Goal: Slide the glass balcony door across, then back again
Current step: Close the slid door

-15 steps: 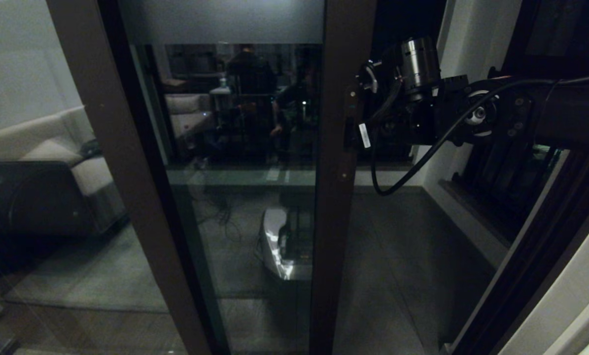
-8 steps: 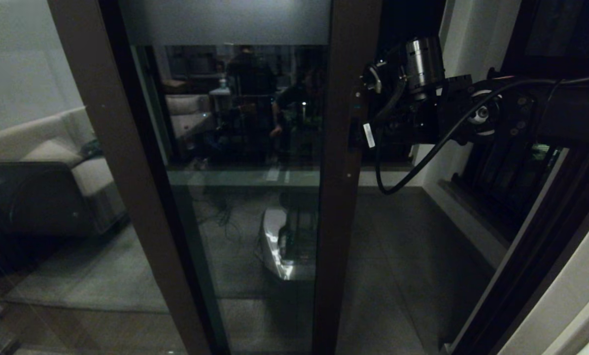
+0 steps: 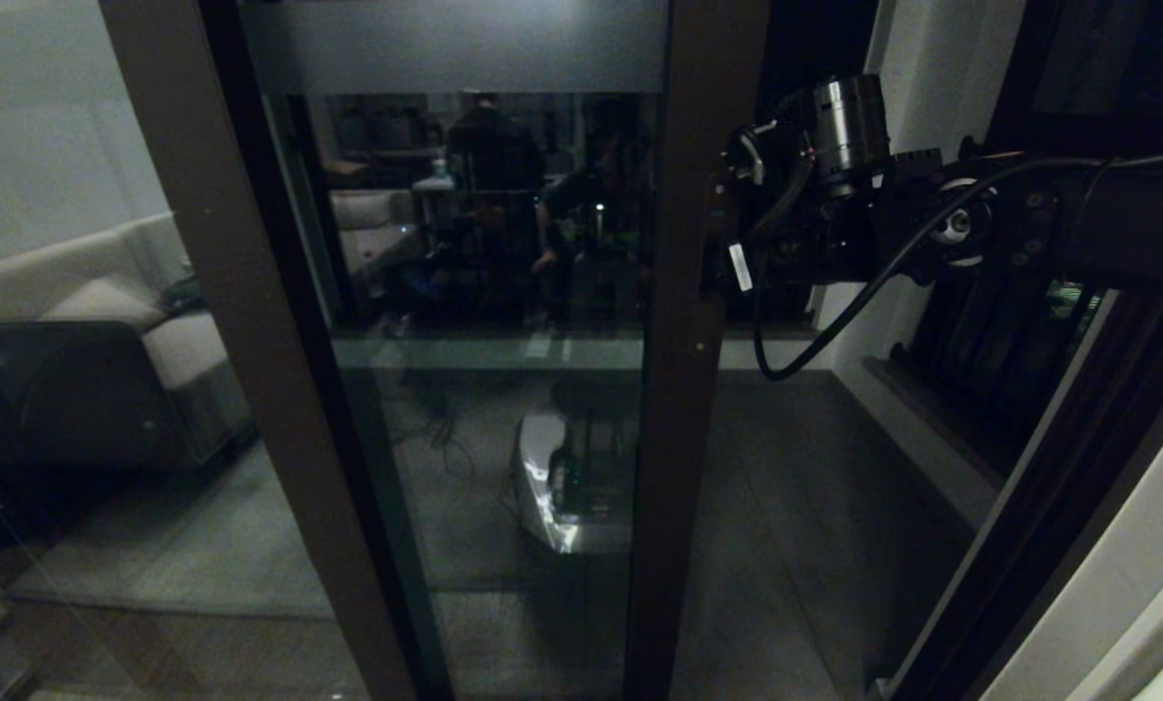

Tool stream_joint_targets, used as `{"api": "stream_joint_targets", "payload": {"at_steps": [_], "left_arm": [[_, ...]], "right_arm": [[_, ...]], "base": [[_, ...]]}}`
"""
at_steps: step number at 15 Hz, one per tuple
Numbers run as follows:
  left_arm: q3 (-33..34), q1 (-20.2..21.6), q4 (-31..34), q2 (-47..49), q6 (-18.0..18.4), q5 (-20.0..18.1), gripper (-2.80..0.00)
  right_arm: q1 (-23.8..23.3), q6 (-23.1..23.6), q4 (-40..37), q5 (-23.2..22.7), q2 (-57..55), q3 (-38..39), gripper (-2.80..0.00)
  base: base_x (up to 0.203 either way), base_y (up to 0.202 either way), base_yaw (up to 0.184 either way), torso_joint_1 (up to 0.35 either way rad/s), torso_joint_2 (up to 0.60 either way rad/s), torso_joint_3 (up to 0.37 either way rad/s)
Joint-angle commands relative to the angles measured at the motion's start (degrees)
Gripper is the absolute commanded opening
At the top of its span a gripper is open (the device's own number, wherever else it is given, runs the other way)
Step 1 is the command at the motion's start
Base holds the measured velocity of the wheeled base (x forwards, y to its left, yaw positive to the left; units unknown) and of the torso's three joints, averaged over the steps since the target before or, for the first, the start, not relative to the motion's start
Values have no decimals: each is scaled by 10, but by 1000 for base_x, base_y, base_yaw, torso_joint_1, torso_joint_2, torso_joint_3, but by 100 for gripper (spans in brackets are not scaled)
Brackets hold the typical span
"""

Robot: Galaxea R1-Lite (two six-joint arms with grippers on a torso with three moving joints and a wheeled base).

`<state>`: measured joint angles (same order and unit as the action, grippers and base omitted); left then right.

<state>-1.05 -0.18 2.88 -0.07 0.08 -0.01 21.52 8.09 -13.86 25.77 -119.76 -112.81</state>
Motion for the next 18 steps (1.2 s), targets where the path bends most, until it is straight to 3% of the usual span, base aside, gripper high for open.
{"api": "stream_joint_targets", "payload": {"at_steps": [1, 5, 18], "left_arm": [[0, 0, 0, 0, 0, 0, -280], [0, 0, 0, 0, -1, 0, -280], [0, 0, 0, 0, 0, 0, -280]], "right_arm": [[-10, 0, 2, 3, 1, 1, 0], [-38, 10, 1, 3, 3, 1, 0], [-65, 33, 2, 2, 25, 37, 0]], "base": [[0, 0, 0, 0, 0, 0], [0, 0, 0, 0, 0, 0], [0, 0, 0, 0, 0, 0]]}}
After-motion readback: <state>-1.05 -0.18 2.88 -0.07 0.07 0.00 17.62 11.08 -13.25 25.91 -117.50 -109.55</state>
